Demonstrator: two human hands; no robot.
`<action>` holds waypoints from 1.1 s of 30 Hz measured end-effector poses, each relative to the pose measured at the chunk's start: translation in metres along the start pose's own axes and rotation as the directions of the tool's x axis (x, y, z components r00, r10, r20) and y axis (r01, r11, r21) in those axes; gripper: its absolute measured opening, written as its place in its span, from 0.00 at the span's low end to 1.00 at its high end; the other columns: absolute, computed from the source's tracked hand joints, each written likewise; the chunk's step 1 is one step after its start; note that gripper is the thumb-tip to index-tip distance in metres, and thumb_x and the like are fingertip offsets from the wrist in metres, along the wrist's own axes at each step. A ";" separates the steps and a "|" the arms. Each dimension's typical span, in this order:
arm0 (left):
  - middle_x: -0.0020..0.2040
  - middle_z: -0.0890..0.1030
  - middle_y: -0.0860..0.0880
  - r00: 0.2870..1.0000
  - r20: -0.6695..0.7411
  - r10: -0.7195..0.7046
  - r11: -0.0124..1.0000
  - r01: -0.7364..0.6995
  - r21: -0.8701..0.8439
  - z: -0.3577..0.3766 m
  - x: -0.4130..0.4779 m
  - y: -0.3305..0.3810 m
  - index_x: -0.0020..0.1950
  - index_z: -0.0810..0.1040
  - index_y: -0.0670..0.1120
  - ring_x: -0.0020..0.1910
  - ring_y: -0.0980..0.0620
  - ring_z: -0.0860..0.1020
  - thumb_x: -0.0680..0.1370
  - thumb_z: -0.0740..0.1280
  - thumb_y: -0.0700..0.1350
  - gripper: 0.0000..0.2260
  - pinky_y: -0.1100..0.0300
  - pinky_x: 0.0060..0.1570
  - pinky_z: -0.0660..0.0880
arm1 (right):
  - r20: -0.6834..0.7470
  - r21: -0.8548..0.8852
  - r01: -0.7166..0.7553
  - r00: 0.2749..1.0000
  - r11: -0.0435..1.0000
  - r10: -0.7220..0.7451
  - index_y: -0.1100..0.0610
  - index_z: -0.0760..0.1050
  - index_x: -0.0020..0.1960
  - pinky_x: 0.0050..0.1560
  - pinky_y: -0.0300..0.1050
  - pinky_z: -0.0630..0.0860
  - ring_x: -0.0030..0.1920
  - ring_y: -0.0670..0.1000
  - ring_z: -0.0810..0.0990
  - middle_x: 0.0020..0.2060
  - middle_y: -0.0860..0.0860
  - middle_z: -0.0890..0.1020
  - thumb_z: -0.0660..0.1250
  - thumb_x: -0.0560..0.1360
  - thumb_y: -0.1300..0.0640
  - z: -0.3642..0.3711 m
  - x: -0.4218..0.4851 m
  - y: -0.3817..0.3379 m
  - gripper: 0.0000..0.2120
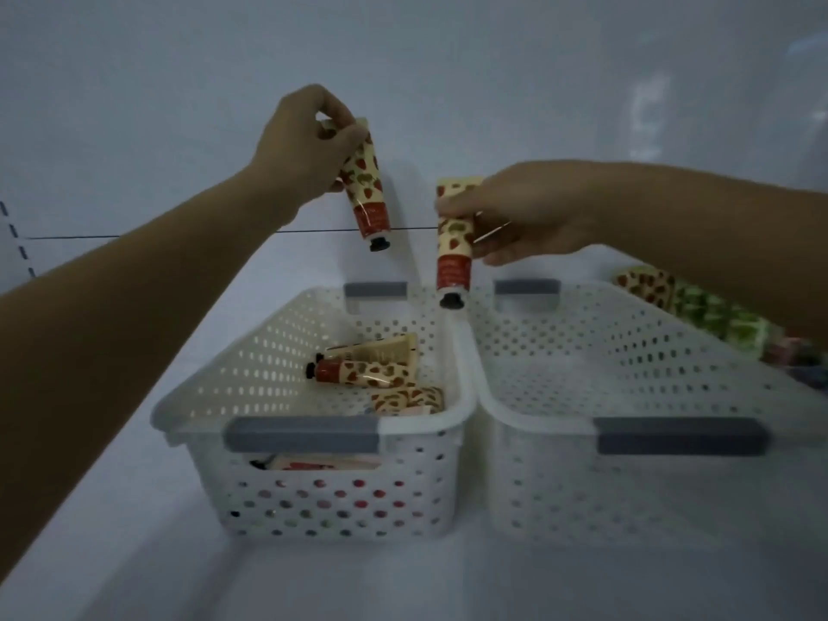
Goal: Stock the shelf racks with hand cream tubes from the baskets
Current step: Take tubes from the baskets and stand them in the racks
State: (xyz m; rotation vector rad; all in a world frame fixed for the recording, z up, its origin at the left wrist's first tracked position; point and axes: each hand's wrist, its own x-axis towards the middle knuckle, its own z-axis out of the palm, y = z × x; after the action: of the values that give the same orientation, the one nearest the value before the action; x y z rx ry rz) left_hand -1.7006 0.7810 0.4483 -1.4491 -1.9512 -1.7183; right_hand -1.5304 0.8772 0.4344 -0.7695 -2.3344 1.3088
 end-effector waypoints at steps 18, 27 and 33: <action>0.45 0.78 0.49 0.893 0.393 -0.219 0.972 0.165 0.167 0.173 -0.046 0.113 0.45 0.73 0.47 0.43 0.52 0.79 0.77 0.63 0.37 0.05 0.58 0.44 0.80 | -0.206 -0.262 0.195 0.945 0.945 -0.252 0.54 0.71 0.49 0.49 0.49 0.79 0.42 0.52 0.83 0.45 0.53 0.82 0.64 0.77 0.55 -0.160 -0.060 0.123 0.04; 0.46 0.78 0.48 0.935 0.217 -0.280 0.955 0.248 0.164 0.186 -0.062 0.125 0.43 0.73 0.49 0.45 0.51 0.80 0.77 0.63 0.37 0.07 0.56 0.46 0.80 | 0.019 -0.612 0.317 0.922 0.724 -0.388 0.55 0.71 0.60 0.46 0.40 0.67 0.54 0.52 0.73 0.60 0.53 0.75 0.62 0.78 0.53 -0.141 -0.031 0.149 0.13; 0.45 0.77 0.51 0.957 0.173 -0.231 0.968 0.208 0.140 0.191 -0.071 0.135 0.44 0.72 0.48 0.42 0.55 0.78 0.77 0.63 0.36 0.07 0.63 0.39 0.78 | 0.047 -0.704 0.325 0.908 0.631 -0.416 0.55 0.68 0.67 0.57 0.47 0.72 0.59 0.54 0.73 0.62 0.55 0.75 0.63 0.77 0.52 -0.143 -0.029 0.158 0.19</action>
State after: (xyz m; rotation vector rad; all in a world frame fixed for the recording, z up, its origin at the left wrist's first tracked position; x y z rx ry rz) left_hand -1.4795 0.8836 0.4302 -1.4464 -2.3518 -1.5614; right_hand -1.3847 1.0220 0.3708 -0.4748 -2.6894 0.1471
